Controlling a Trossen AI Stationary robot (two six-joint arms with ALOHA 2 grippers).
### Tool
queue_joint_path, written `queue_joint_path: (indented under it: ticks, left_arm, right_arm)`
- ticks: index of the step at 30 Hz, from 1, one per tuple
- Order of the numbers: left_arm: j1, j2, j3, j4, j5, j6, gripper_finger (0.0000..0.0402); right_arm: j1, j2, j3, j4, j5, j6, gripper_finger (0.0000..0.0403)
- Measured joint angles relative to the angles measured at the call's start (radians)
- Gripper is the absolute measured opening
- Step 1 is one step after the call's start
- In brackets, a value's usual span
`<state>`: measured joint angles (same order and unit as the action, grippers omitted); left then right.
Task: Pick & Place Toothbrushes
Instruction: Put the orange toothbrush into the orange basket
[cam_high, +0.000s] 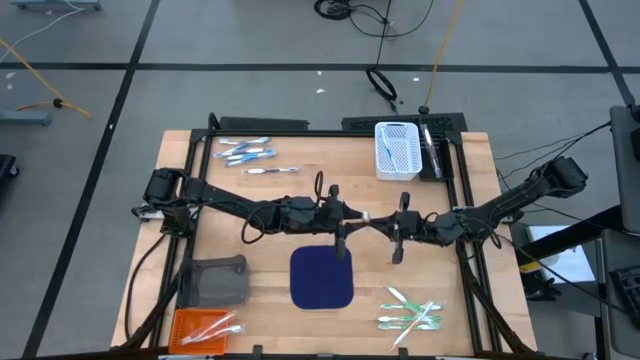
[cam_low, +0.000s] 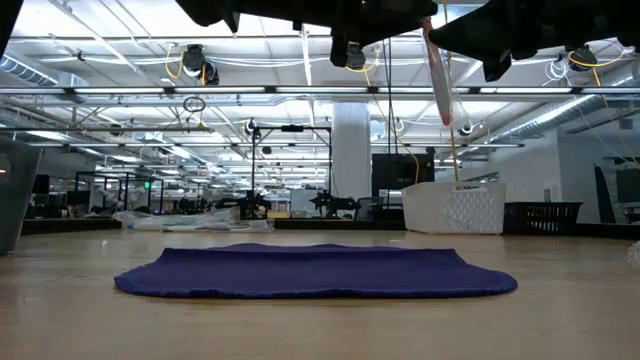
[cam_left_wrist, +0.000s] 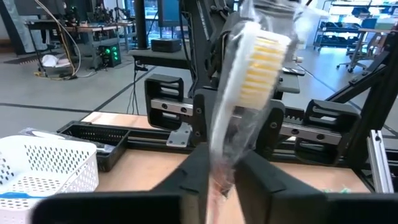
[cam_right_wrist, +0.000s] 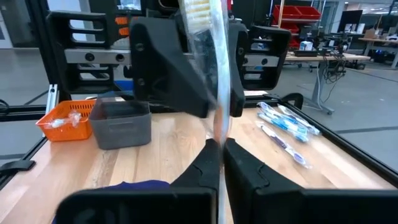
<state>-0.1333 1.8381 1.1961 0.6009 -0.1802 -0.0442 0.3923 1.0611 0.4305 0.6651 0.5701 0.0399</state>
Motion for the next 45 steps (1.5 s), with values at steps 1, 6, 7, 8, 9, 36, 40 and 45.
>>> queue_joint_path:
  ticks: [1,6,7,8,9,36,40,45]
  left_arm:
    - [0.0,0.0,0.0,0.0,-0.002,0.003,0.0043]
    - [0.0,0.0,0.0,0.0,-0.001,0.012,0.0011]
    - [0.0,0.0,0.0,-0.002,-0.001,0.012,0.0011]
    - [0.001,0.0,0.0,-0.004,-0.001,0.012,0.0009]
    - [0.0,0.0,0.0,-0.006,-0.001,0.012,0.0006]
    - [-0.072,-0.283,0.0,-0.728,-0.003,-0.139,0.0002]
    - [-0.122,-0.355,0.0,-0.884,-0.004,-0.241,0.0003]
    - [-0.186,-0.421,0.0,-1.025,-0.004,-0.377,0.0002]
  right_arm:
    - [0.0,0.0,0.0,-0.001,0.0,0.0,0.0]
    - [0.0,0.0,0.0,-0.006,0.0,0.0,0.0001]
    - [0.0,0.0,0.0,-0.009,0.001,0.0,0.0001]
    - [0.0,0.0,0.0,-0.011,0.001,0.0,0.0002]
    - [0.0,0.0,0.0,-0.011,0.001,0.0,0.0004]
    - [0.0,0.0,-0.001,-0.034,0.007,0.0,0.0113]
    - [0.0,0.0,-0.001,-0.042,0.006,0.0,0.0114]
    - [0.0,0.0,0.0,-0.053,0.006,0.0,0.0114]
